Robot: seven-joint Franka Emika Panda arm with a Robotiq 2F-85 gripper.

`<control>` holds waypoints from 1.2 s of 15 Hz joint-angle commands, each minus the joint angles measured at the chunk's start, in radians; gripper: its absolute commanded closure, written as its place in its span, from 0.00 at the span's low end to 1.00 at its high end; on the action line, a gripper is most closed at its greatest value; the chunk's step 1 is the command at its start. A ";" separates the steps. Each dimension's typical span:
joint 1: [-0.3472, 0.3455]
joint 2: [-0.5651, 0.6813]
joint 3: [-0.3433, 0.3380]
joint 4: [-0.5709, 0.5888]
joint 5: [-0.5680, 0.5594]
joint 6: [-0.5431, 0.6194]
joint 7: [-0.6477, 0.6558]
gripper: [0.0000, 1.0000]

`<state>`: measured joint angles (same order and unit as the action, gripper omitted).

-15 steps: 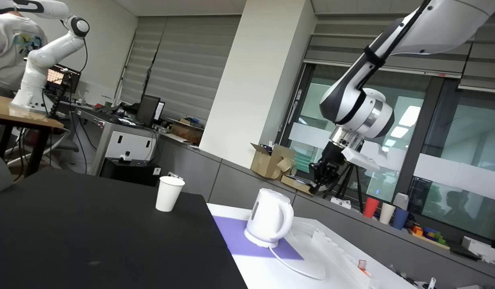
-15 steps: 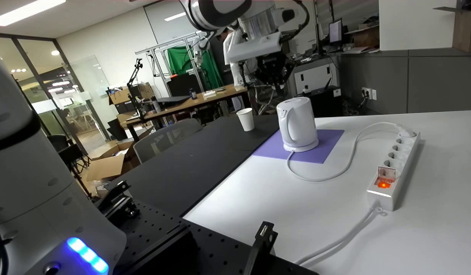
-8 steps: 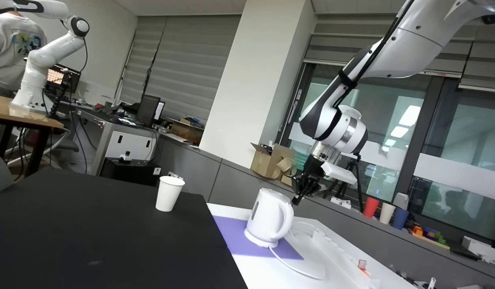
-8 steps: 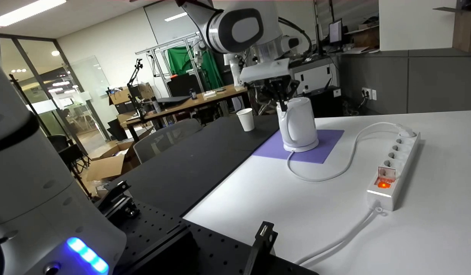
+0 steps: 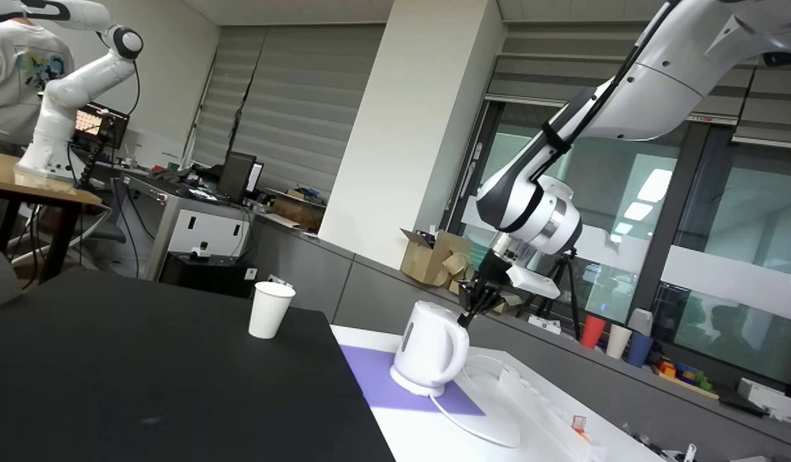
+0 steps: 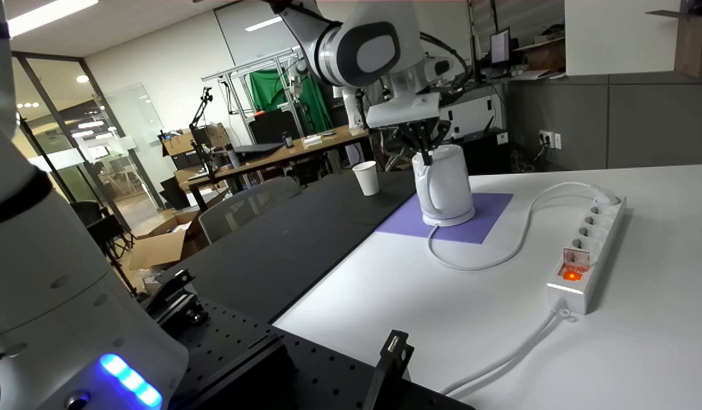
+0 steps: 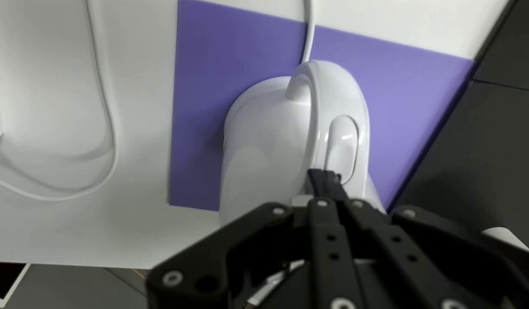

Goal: Turn off the white kettle and turn of the switch of the extension cord

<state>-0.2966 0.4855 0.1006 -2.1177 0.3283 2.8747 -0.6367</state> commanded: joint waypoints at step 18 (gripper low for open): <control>-0.015 -0.106 -0.069 0.165 -0.087 -0.529 0.053 1.00</control>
<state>-0.3376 0.4076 0.0680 -1.9710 0.2645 2.3956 -0.6185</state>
